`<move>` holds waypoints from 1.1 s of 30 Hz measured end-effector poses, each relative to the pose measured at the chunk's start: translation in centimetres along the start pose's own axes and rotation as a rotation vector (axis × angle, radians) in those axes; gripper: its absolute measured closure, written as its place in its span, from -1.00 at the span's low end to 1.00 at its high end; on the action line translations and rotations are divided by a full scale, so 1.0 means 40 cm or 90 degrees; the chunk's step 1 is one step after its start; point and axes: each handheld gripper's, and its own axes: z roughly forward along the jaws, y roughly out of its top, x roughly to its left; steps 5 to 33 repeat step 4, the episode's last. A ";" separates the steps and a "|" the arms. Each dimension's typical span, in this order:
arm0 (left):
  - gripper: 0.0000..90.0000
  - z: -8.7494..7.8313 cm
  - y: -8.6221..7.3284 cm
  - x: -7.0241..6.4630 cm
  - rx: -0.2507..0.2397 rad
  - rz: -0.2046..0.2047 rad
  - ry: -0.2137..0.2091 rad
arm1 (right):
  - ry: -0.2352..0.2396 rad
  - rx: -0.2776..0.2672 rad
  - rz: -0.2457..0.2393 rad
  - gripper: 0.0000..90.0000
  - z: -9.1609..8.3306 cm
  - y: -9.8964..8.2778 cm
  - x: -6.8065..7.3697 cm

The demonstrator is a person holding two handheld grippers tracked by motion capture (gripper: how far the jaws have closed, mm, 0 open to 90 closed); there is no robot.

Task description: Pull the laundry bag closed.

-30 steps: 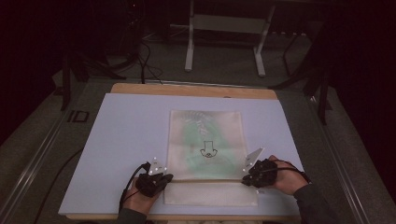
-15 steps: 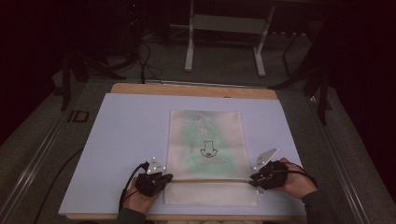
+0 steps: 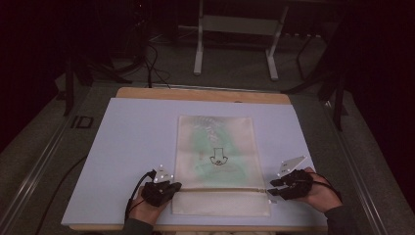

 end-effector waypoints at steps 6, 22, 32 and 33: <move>0.95 0.000 0.001 -0.003 0.001 0.004 0.004 | -0.018 -0.045 0.018 0.31 -0.011 -0.012 -0.004; 0.95 0.000 0.001 -0.003 0.001 0.004 0.004 | -0.018 -0.045 0.018 0.31 -0.011 -0.012 -0.004; 0.95 0.000 0.001 -0.003 0.001 0.004 0.004 | -0.018 -0.045 0.018 0.31 -0.011 -0.012 -0.004; 0.95 0.000 0.001 -0.003 0.001 0.004 0.004 | -0.018 -0.045 0.018 0.31 -0.011 -0.012 -0.004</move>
